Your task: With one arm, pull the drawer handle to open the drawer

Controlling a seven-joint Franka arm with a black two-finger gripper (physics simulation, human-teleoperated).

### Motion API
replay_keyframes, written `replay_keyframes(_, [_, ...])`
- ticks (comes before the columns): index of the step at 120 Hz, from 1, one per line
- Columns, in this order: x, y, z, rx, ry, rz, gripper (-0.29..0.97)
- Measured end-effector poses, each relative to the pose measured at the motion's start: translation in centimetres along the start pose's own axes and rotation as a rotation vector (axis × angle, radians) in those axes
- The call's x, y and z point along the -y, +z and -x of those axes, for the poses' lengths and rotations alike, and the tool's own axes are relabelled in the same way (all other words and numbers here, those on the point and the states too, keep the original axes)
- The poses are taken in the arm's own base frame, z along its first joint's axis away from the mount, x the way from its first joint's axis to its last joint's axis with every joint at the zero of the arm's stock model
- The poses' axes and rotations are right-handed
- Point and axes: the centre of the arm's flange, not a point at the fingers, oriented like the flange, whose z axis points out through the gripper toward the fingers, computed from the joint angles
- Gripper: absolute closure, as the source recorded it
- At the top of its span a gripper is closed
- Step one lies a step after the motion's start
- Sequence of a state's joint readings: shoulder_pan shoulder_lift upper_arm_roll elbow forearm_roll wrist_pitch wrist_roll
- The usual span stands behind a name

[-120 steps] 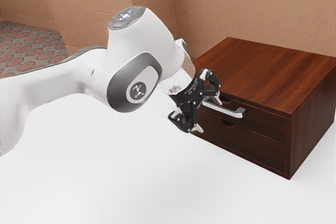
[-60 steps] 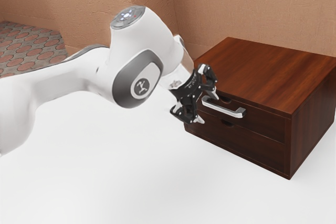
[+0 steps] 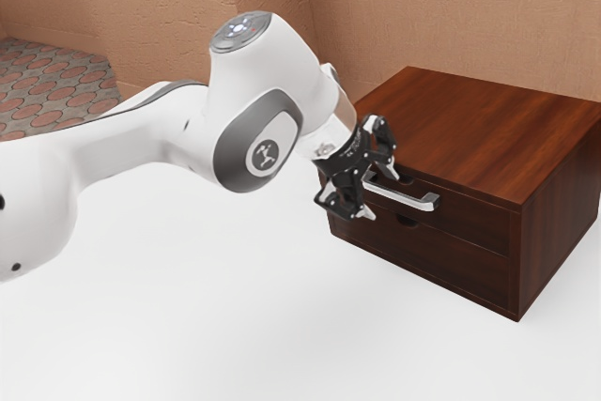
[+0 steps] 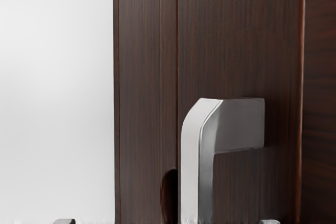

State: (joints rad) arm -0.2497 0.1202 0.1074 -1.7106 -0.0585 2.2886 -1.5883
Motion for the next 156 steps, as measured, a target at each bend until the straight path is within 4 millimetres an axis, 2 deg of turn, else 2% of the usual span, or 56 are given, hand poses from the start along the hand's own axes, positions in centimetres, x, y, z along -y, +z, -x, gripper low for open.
replay_keyframes(36, [0.1,0.0,0.6,0.004,0.007,-0.004,0.62])
replay_keyframes(56, [0.2,0.0,0.6,0.005,0.006,-0.016,0.72])
replay_keyframes(82, [1.4,-0.6,0.6,0.008,0.005,-0.061,0.77])
replay_keyframes(156, [7.2,-3.4,0.6,0.029,0.003,-0.131,0.79])
